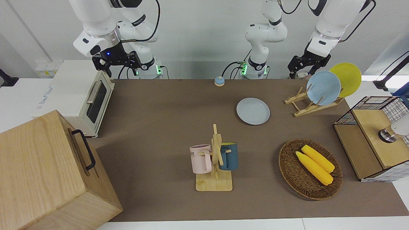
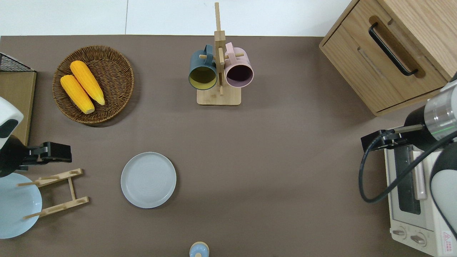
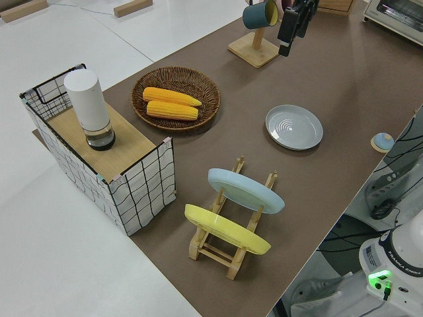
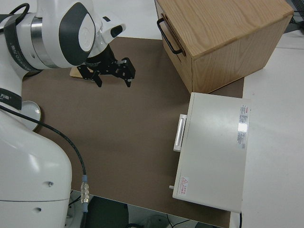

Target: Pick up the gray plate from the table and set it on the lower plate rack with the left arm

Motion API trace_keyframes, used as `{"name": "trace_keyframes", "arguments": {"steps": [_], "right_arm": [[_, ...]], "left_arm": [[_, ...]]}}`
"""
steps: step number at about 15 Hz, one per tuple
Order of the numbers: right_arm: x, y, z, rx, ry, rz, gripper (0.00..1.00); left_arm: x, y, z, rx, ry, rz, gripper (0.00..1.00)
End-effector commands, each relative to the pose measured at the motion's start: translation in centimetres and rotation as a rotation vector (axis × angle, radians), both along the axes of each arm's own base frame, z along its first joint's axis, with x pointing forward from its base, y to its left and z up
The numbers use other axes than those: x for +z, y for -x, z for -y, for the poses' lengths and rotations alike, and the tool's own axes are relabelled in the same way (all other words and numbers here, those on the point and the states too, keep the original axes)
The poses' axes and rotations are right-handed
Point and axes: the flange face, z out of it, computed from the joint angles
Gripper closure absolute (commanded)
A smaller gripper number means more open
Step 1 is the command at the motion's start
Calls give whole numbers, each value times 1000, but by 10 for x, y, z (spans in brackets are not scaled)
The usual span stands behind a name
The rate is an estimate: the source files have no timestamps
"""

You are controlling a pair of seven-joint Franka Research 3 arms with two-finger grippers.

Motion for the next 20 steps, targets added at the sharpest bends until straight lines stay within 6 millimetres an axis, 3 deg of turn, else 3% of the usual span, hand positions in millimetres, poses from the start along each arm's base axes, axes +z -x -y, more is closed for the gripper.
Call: {"name": "trace_keyframes", "arguments": {"steps": [1,3,6,13,16,20], "right_arm": [[5,2,2,-16,9,-1,17],[5,2,2,-16,9,-1,17],[5,2,2,-16,9,-1,17],[5,2,2,-16,9,-1,17],[5,2,2,-16,9,-1,17],[5,2,2,-16,9,-1,17]], "left_arm": [[-6,-1,-1,21,-1,-10,5],[-10,-2,4,14,-2,-19,5],[-34,-2,7,1,18,-49,5],[-124,1,8,-1,20,-71,7],[-173,10,11,-5,20,-69,7],[-216,22,25,-16,15,-37,7]]}}
